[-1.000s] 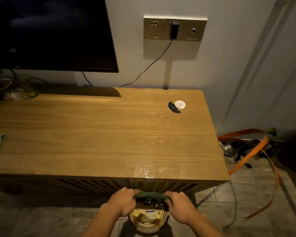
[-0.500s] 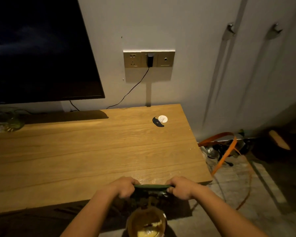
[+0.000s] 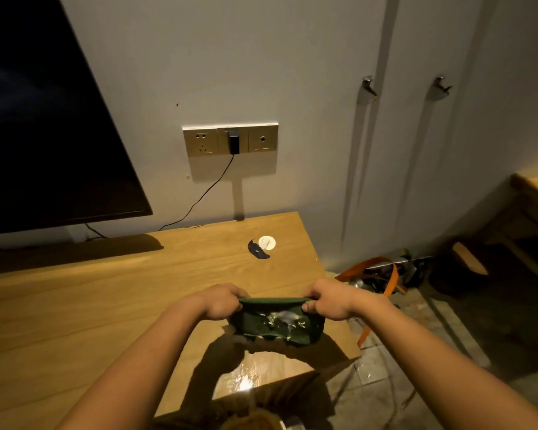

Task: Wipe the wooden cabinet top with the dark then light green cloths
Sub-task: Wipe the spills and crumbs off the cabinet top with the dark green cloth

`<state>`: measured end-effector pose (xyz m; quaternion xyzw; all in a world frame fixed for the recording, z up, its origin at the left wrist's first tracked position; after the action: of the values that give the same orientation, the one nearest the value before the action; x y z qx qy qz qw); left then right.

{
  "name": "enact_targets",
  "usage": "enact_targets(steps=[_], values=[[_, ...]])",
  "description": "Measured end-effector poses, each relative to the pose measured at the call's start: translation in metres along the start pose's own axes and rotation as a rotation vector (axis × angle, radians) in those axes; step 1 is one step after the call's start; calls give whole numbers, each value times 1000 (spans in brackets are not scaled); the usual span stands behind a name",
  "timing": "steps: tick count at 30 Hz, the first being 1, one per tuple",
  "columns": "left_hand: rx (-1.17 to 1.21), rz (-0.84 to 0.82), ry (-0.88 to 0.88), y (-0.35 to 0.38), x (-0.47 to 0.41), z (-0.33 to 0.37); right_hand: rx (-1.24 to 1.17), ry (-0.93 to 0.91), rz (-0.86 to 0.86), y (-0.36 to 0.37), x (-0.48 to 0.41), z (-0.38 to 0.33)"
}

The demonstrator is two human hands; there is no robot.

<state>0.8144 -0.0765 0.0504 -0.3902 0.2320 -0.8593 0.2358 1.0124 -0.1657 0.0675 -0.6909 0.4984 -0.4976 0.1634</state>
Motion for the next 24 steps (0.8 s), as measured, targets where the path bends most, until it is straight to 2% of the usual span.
enact_targets(steps=[4,10,15,19,24], values=[[51,34,-28,-24,-54,13,1,-30,18,-46,-43,20],[166,19,-121,-54,-141,23,9,-58,-62,-97,-124,60],[142,32,-147,-68,-219,26,-26,-41,-81,-123,-207,100],[96,193,-181,-79,-276,17,22,-109,18,-134,-268,123],[-118,470,-14,-78,-309,12,66,-180,237,-125,-308,140]])
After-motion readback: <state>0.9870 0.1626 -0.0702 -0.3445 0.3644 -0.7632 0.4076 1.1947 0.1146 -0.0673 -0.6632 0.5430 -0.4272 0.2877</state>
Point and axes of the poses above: each hand's wrist, its own x-axis away from the middle knuckle, its own y-axis out of the palm, z = x × y, the point moved 6 cm from there along -x, towards the middle knuckle, and after that the axes turned 7 degrees about z, right-handed, at the moved point
